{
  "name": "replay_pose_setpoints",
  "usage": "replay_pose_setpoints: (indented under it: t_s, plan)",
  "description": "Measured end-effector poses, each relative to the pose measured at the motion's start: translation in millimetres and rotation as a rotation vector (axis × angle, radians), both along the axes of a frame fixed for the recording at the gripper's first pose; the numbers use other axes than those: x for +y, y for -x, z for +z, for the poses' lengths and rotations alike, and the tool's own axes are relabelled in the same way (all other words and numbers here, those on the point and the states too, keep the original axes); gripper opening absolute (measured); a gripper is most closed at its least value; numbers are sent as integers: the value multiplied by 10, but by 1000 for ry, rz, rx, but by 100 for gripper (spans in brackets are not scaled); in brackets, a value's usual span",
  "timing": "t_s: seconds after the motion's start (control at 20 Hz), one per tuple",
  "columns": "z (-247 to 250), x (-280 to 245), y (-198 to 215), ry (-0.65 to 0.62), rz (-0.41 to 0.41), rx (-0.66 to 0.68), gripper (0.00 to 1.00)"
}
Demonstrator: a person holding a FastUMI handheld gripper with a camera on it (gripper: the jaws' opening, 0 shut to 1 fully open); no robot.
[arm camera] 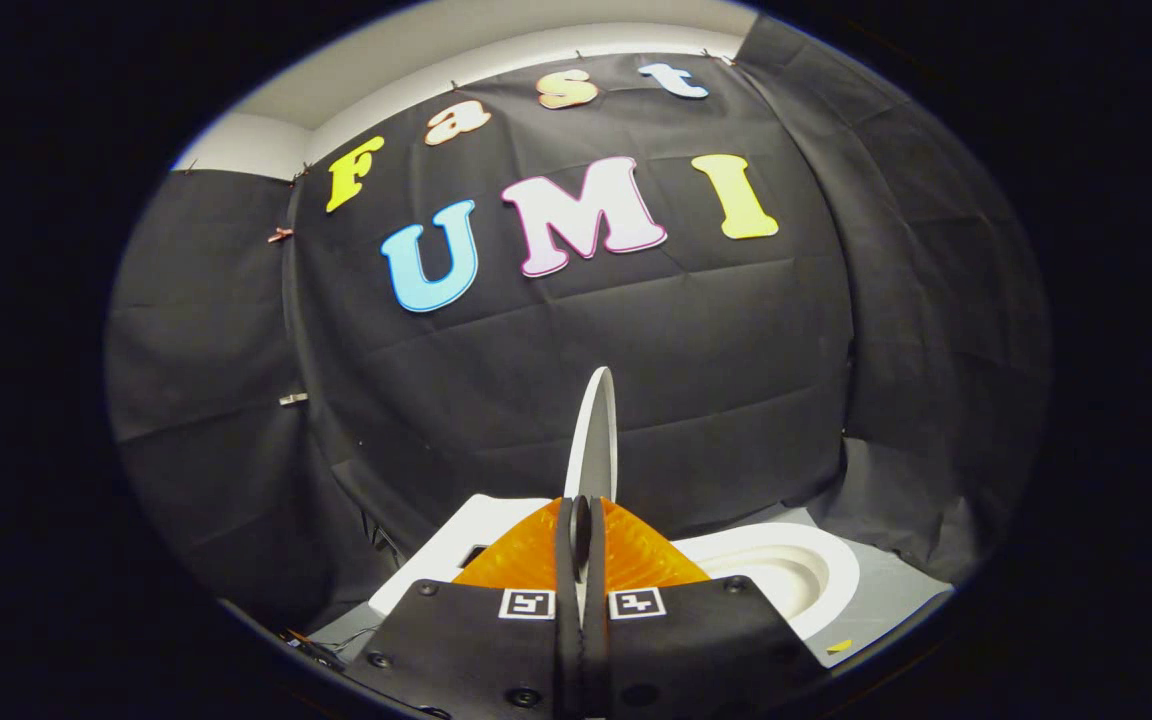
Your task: Open the toilet lid.
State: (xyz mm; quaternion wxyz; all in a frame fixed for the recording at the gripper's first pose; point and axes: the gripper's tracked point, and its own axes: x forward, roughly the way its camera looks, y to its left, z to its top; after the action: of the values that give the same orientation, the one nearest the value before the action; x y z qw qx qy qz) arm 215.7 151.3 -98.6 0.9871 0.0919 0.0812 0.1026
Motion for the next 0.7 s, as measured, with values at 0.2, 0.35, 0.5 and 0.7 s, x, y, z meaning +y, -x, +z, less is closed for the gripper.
replay_pose_setpoints:
  t_s: [0.2, 0.35, 0.5, 0.7]
  plan:
    - [29, 353, 8, 72, 32, -19, 5]
    - [18, 582, 26, 108, 58, -25, 5]
    - [-4, 756, 42, 131, 69, -25, 5]
    - [-30, 1026, 65, 146, 106, -25, 6]
